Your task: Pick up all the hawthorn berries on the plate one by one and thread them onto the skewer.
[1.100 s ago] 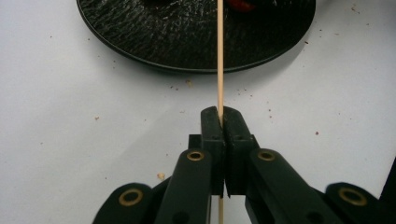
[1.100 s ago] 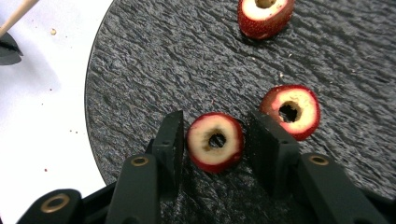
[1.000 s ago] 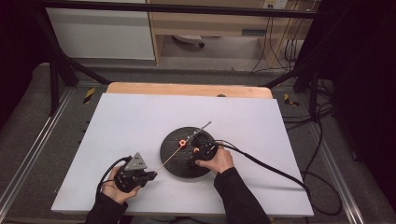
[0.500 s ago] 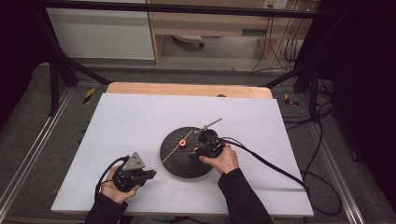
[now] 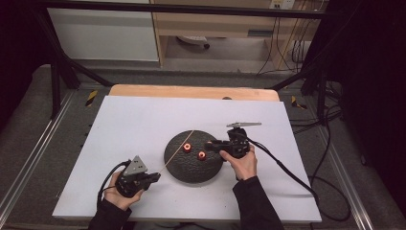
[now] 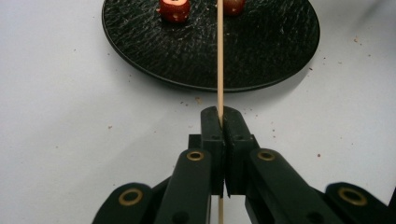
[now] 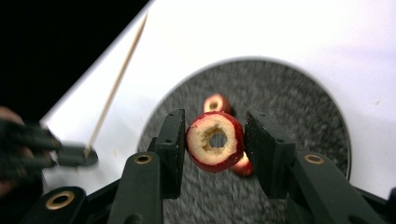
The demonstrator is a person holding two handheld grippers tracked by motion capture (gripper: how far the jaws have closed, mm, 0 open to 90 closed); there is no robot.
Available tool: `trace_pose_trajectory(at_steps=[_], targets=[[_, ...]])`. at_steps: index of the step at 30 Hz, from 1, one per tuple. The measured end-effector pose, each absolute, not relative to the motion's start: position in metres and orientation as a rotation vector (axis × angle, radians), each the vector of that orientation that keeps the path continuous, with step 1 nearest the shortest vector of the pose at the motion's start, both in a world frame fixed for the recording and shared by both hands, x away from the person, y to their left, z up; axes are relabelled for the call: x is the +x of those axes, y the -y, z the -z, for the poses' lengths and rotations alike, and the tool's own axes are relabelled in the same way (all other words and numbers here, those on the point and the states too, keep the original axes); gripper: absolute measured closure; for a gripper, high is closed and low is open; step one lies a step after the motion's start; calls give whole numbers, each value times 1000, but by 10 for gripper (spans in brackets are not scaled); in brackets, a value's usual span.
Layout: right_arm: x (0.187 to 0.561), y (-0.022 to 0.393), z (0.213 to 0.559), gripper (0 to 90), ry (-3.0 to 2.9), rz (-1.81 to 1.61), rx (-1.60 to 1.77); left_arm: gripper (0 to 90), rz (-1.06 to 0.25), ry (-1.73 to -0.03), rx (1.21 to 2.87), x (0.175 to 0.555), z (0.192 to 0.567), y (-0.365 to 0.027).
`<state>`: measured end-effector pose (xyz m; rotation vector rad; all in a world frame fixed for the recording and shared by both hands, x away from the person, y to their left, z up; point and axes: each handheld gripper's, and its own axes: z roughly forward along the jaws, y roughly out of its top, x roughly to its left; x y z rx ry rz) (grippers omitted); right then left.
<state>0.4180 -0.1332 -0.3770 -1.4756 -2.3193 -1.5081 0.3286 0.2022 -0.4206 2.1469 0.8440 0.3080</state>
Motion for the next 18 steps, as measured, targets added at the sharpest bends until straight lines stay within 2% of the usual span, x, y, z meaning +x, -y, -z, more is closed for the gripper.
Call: trace_pose_trajectory(at_steps=[18], targets=[[423,140,377,598,1838,2023,-1635,886,-272,-898,2058,321,428,-189]])
